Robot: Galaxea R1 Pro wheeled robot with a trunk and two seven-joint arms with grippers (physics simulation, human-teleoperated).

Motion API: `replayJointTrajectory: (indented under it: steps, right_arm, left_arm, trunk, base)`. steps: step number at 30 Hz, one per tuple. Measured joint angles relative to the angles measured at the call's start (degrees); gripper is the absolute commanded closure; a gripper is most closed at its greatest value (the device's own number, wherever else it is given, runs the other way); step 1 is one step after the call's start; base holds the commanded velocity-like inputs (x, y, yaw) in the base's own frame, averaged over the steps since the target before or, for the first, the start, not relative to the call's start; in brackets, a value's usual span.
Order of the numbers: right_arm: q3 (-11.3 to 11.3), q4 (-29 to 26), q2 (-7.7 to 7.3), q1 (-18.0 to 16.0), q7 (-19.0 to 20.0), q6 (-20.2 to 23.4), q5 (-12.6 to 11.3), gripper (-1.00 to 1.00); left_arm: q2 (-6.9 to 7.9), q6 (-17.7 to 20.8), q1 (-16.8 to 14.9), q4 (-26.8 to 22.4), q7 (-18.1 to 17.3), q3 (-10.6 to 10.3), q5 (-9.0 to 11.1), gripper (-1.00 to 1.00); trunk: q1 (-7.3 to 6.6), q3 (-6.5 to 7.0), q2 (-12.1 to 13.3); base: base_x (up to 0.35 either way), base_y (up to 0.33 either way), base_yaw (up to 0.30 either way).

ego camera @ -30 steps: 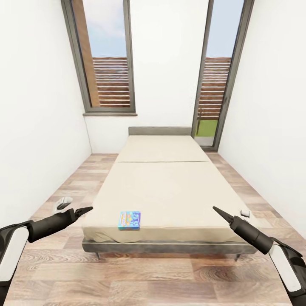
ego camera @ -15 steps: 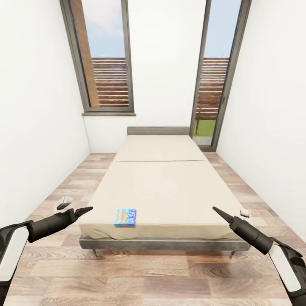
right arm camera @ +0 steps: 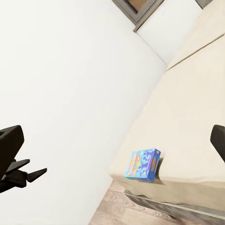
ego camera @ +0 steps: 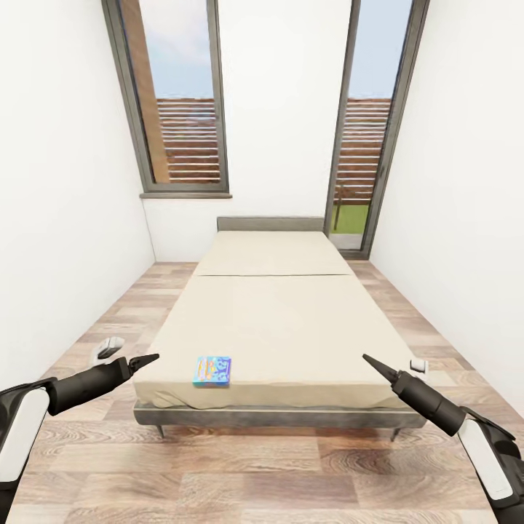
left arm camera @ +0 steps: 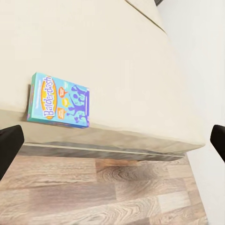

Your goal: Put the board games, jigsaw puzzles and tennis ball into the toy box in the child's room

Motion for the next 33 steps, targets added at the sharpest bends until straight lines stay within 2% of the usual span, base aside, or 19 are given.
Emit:
replayJointTrajectory:
  steps: [14,26,33]
  right_arm:
    - [0.0,0.0,1.20,0.0,0.0,0.0,0.2,-1.00]
    - [-0.1,0.4,1.40,0.0,-0.1,0.0,0.2,-1.00]
    - [-0.1,0.4,1.37,0.0,0.1,0.0,-0.3,-1.00]
  left_arm:
    - [-0.11,0.1,0.0,0.0,0.0,0.2,0.0,-1.00]
    - [-0.41,0.1,0.0,1.2,0.7,0.0,0.0,-1.00]
    - [-0.51,-0.3,0.1,6.4,1.0,0.0,-0.1,-1.00]
  trunk:
    - [0.00,0.00,0.0]
    - [0.00,0.00,0.0]
    - [1.53,-1.25,-2.8]
  base:
    - [0.000,0.000,0.000]
    - [0.000,0.000,0.000]
    - [0.000,0.000,0.000]
